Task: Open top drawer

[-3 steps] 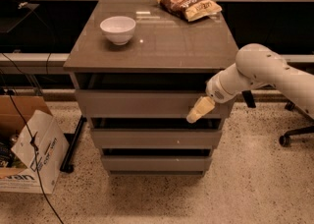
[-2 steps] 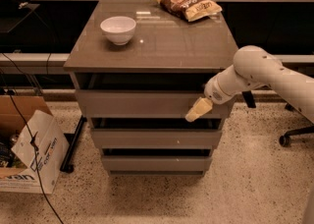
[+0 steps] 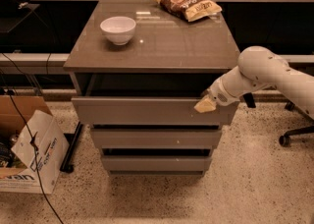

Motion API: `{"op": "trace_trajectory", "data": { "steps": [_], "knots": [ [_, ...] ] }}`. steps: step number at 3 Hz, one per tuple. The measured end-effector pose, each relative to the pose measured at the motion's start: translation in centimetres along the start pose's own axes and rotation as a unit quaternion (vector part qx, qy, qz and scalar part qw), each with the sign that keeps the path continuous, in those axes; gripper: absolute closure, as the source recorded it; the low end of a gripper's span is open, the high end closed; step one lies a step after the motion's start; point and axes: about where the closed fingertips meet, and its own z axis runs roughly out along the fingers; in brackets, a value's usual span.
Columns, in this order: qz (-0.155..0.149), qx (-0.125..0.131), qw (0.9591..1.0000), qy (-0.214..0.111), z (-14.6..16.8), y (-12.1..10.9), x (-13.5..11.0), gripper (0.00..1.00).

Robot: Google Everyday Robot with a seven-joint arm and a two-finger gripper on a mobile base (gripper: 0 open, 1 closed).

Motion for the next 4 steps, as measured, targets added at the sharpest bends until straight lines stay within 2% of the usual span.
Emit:
{"op": "trace_trajectory", "data": {
  "steps": [1,2,4],
  "knots": [
    [0.0,0.0,1.0,0.0,-0.31,0.0,-0.2,0.88],
    [0.0,0.0,1.0,0.0,-0.51,0.0,-0.32,0.77],
    [-0.003,-0.001,1.0,0.003,-0.32,0.13,0.04,0.3]
  ]
}}
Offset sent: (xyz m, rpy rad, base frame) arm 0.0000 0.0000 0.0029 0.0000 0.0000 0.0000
